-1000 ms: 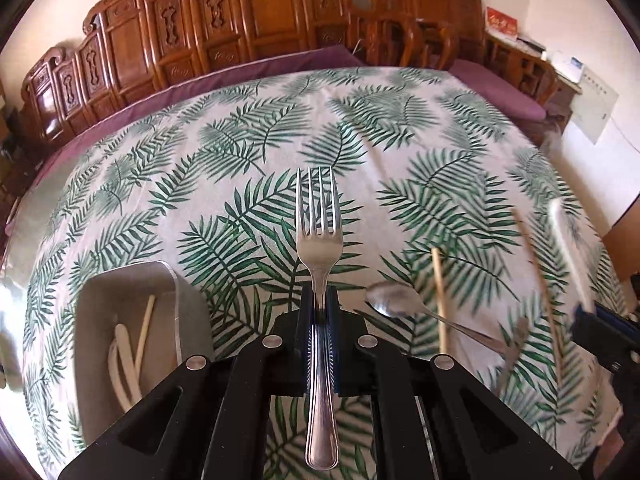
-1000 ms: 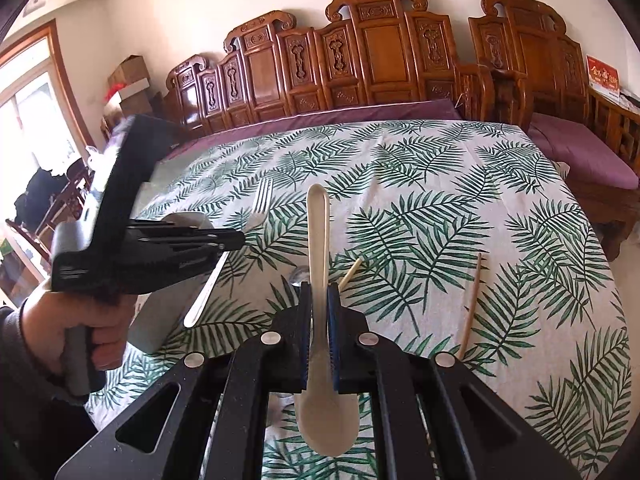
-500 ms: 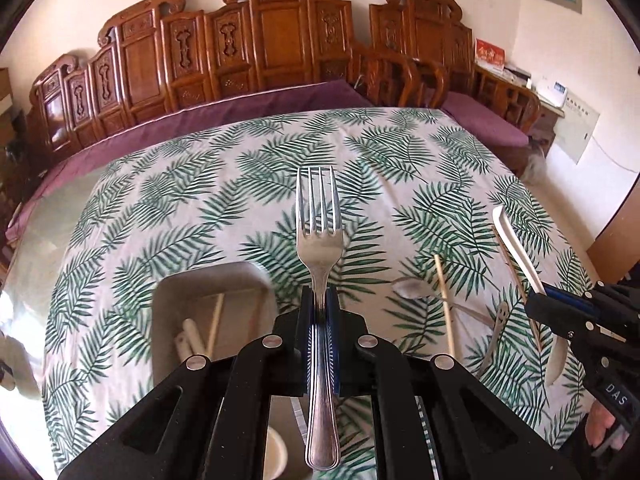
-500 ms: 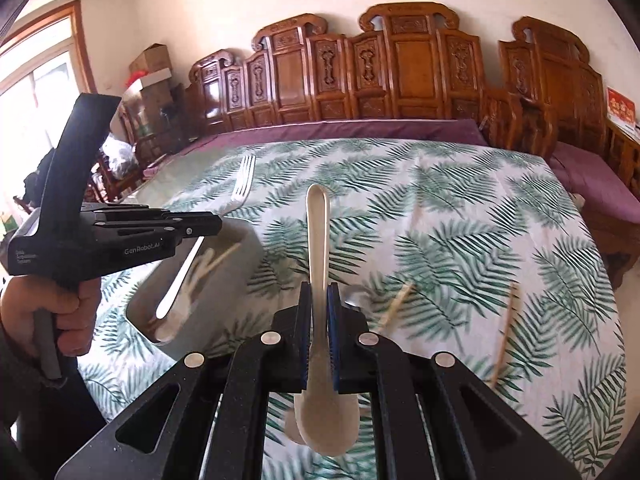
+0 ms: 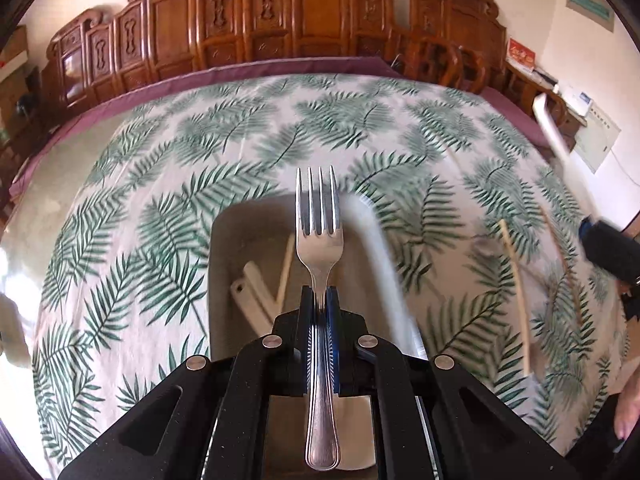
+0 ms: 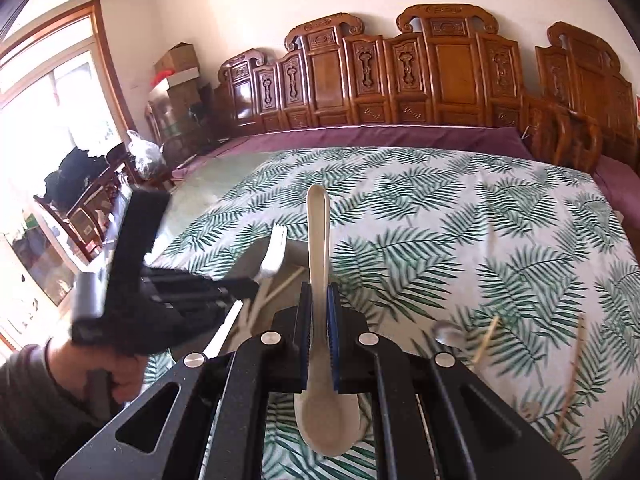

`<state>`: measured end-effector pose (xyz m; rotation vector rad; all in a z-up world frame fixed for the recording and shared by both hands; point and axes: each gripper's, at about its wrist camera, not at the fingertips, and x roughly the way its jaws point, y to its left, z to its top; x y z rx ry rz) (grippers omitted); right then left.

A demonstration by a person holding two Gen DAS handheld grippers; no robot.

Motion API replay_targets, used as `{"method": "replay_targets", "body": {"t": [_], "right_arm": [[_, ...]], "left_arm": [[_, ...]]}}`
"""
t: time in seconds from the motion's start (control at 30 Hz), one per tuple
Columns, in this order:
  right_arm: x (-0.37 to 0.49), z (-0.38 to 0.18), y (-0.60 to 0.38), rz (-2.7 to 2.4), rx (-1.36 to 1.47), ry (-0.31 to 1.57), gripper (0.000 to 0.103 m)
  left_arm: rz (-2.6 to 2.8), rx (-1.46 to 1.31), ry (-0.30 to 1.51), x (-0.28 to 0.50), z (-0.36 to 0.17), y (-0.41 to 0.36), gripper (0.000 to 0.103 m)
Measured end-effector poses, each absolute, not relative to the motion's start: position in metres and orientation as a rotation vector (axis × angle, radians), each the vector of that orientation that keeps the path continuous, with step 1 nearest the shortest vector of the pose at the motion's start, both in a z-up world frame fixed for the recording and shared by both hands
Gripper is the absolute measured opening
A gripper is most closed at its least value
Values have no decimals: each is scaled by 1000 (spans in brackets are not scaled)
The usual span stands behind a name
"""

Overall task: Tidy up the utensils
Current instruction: 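Carry the metal fork into the grey tray and open the left gripper, then lower the white spoon into the tray and open the right gripper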

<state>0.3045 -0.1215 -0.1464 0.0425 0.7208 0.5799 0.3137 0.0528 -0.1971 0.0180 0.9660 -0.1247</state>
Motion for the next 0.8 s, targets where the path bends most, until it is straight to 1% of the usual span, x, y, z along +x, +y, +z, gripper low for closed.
{"method": "replay_targets", "body": {"t": [0.2, 0.4, 0.73, 0.8], "right_arm": [[305, -148, -97, 593, 34, 728, 9], [309, -154, -85, 600, 49, 751, 9], [314, -161, -62, 617, 75, 771, 9], [316, -164, -55, 623, 83, 776, 9]], "left_arm": [[-110, -7, 1018, 317, -216, 65, 6], [-123, -47, 1046, 317, -221, 71, 6], [-130, -89, 949, 307, -187, 89, 6], [-122, -89, 925, 304, -180, 94, 9]]}}
